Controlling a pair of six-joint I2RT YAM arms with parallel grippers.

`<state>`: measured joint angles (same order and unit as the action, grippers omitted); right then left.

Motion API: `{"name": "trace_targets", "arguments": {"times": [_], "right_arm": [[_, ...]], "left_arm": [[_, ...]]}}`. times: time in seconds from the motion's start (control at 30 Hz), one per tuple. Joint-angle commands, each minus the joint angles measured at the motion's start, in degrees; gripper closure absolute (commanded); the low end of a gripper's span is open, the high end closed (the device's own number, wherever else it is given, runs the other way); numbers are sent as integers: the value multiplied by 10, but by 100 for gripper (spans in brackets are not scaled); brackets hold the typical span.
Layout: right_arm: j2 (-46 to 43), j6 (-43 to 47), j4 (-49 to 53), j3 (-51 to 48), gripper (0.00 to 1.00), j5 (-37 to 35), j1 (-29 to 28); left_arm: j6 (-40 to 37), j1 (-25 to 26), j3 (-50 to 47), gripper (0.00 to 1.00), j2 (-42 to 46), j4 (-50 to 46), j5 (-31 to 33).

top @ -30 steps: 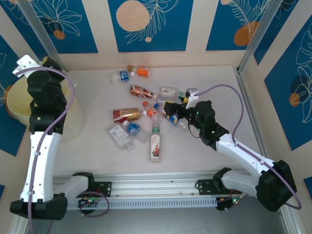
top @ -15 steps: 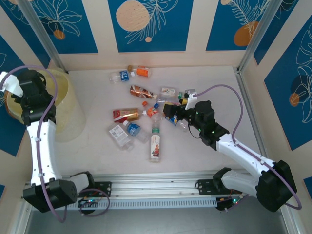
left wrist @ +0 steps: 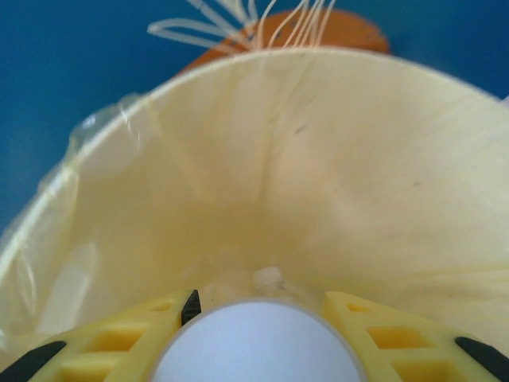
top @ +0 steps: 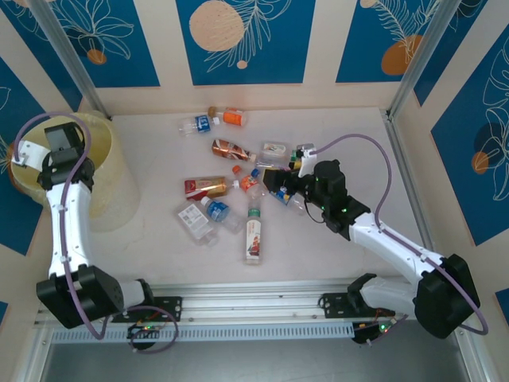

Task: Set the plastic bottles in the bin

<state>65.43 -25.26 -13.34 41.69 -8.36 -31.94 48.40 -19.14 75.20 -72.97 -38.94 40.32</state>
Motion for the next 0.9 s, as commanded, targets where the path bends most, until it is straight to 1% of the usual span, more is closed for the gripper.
{"name": "trace_targets", "arguments": {"times": [0.0, 0.13, 0.17, 0.2, 0.27, 0.33, 0.37, 0.6, 0.77, 0.83, 0.87], "right_arm": [[10, -1, 4, 20, 2, 12, 1], [20, 3, 24, 33, 2, 16, -1], [21, 3, 28, 35, 2, 14, -2], [22, 4, 30, 36, 2, 15, -2], [25, 3, 31, 37, 2, 14, -4], [28, 3, 33, 38, 2, 15, -4], [28, 3, 34, 40, 2, 15, -4], [35, 6, 38, 44, 2, 14, -7], [36, 7, 40, 45, 2, 17, -8], [35, 8, 40, 45, 2, 16, -8], [34, 8, 40, 45, 2, 15, -8]], "left_arm": [[64, -7, 8, 99, -19, -73, 20], [105, -7, 14, 92, -49, -111, 38], [111, -7, 17, 89, -56, -119, 43], [115, -7, 18, 84, -60, -122, 46], [118, -7, 20, 62, -66, -125, 48], [116, -7, 24, 49, -67, -122, 46], [113, -7, 25, 45, -67, -118, 45], [83, -6, 50, 28, -57, -99, 31], [50, -6, 71, 26, -52, -69, -1], [35, -6, 81, 23, -50, -57, -23], [24, -4, 81, 20, -46, -44, -33]]}}
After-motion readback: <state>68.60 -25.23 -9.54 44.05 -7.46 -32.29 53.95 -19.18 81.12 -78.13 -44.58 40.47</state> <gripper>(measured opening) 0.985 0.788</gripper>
